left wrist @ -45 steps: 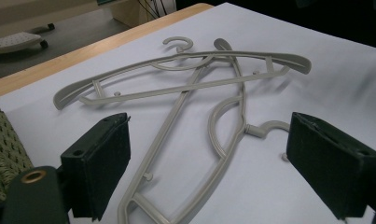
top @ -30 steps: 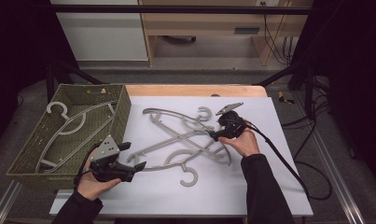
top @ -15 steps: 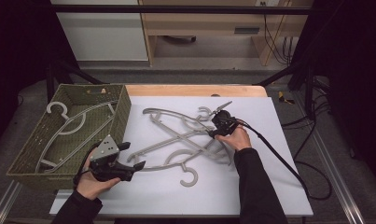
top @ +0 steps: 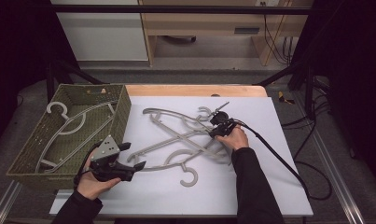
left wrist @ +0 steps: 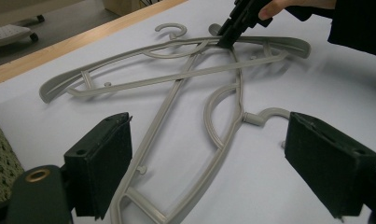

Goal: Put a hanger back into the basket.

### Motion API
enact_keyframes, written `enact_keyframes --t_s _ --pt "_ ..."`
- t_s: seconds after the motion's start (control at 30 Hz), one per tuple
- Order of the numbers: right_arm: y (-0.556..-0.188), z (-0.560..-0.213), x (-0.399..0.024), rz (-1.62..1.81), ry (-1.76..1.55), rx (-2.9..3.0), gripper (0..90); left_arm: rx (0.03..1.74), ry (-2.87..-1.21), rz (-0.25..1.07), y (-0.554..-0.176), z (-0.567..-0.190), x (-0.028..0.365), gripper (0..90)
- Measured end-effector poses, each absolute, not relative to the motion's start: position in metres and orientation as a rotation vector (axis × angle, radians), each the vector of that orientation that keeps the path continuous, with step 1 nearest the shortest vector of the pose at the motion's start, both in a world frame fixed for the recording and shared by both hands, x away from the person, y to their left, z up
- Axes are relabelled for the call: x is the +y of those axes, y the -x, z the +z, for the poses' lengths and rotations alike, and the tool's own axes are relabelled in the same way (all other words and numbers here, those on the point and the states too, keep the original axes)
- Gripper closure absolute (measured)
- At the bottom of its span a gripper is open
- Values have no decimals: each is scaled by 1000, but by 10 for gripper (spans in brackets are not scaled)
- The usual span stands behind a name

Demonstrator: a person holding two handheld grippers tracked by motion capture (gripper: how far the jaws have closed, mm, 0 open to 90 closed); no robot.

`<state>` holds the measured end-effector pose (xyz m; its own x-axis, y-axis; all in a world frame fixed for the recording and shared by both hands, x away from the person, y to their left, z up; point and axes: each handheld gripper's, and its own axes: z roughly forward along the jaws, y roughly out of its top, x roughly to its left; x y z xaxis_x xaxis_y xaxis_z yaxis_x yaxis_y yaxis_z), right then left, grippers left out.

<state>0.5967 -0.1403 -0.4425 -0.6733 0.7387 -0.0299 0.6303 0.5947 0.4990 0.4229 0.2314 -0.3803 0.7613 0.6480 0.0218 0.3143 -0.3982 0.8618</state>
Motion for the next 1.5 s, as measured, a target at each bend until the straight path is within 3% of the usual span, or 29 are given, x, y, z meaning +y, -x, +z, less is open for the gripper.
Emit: enact_keyframes --t_s 0.37,1.0,1.5 --pt "-599 -443 -141 703 -1177 2600 817 724 -2009 444 -423 -380 232 151" --pt "-587 -420 -147 790 -1146 2570 826 724 -2004 458 -422 -378 233 153" --pt "-536 -376 -159 935 -924 2590 826 717 -1997 469 -418 -365 241 145"
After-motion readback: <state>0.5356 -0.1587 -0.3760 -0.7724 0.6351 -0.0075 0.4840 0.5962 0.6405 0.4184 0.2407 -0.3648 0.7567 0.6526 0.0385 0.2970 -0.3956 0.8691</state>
